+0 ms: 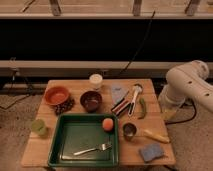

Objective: Place pepper in metal cup

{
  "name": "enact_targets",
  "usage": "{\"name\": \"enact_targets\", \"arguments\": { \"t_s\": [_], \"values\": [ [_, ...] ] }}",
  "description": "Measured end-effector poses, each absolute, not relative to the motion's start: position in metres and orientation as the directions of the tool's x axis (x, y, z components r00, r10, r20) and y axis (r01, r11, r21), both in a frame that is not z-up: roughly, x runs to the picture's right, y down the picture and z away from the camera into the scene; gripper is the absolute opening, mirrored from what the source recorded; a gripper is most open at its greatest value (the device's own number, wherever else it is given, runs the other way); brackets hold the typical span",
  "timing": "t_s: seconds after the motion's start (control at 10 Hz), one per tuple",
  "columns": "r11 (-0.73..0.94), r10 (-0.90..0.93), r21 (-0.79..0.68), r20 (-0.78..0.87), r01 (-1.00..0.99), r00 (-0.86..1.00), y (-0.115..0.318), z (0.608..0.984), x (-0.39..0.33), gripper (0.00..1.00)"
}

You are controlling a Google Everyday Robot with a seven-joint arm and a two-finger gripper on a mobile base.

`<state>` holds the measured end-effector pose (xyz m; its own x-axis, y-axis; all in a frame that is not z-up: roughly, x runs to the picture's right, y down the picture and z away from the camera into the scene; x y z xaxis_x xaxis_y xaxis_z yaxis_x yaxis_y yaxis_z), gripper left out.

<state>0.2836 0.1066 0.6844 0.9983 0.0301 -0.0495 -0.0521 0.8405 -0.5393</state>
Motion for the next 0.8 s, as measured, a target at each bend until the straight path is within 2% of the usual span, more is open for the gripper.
{"name": "enact_targets", "arguments": {
  "t_s": [0.4, 0.6, 0.8],
  "values": [
    [0.845, 0.021, -0.533, -0.015, -0.026, 1.000, 0.104, 0.695, 0.290, 0.65],
    [0.853, 0.006, -0.523, 0.037, 0.014, 0.999, 0.091, 0.721, 0.299, 0.65],
    [0.855, -0.034, -0.511, 0.115, 0.088, 0.993, 0.073, 0.763, 0.308, 0.65]
  ]
}}
